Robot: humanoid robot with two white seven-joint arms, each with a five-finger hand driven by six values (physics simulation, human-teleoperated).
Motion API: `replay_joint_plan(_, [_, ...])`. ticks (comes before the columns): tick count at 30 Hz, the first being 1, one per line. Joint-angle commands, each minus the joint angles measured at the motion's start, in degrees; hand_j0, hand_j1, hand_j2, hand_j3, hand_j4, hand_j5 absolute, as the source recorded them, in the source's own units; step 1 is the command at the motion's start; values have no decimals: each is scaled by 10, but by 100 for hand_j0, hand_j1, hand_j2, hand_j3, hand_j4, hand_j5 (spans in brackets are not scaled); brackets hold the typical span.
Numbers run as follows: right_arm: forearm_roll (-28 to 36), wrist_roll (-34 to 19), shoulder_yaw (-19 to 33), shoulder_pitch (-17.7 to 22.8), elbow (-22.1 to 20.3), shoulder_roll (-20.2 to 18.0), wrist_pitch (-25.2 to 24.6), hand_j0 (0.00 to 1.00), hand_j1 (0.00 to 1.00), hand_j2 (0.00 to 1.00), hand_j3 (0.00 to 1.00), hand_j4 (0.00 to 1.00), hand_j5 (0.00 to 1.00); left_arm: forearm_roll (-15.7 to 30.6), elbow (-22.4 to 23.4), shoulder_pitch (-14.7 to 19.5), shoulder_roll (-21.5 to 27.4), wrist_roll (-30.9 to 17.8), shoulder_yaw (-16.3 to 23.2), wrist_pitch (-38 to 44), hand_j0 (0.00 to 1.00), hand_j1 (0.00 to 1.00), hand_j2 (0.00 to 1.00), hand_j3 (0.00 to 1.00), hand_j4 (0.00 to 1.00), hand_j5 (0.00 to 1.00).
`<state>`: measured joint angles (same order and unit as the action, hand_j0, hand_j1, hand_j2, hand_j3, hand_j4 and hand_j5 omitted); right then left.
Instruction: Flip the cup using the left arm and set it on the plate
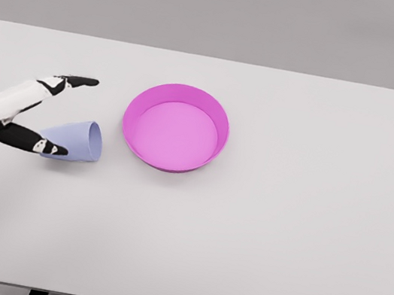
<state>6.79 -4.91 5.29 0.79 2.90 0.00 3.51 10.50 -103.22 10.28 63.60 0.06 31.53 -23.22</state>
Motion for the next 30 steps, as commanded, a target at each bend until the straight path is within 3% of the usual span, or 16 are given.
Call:
replay_joint_plan(1, [0, 0, 0, 0, 0, 0, 0, 100, 100, 100, 100, 100, 100, 15, 0, 0, -15, 0, 15, 45, 100, 100, 100, 100, 100, 100])
replay_joint_plan(11, [0, 0, 0, 0, 0, 0, 0, 100, 100, 100, 100, 100, 100, 26, 0, 0, -43, 0, 27, 140, 100, 100, 100, 100, 100, 100])
replay_joint_plan(30, [1, 0, 0, 0, 0, 0, 0, 100, 100, 100, 100, 100, 100, 31, 0, 2, -76, 0, 28, 244, 100, 100, 100, 100, 100, 100])
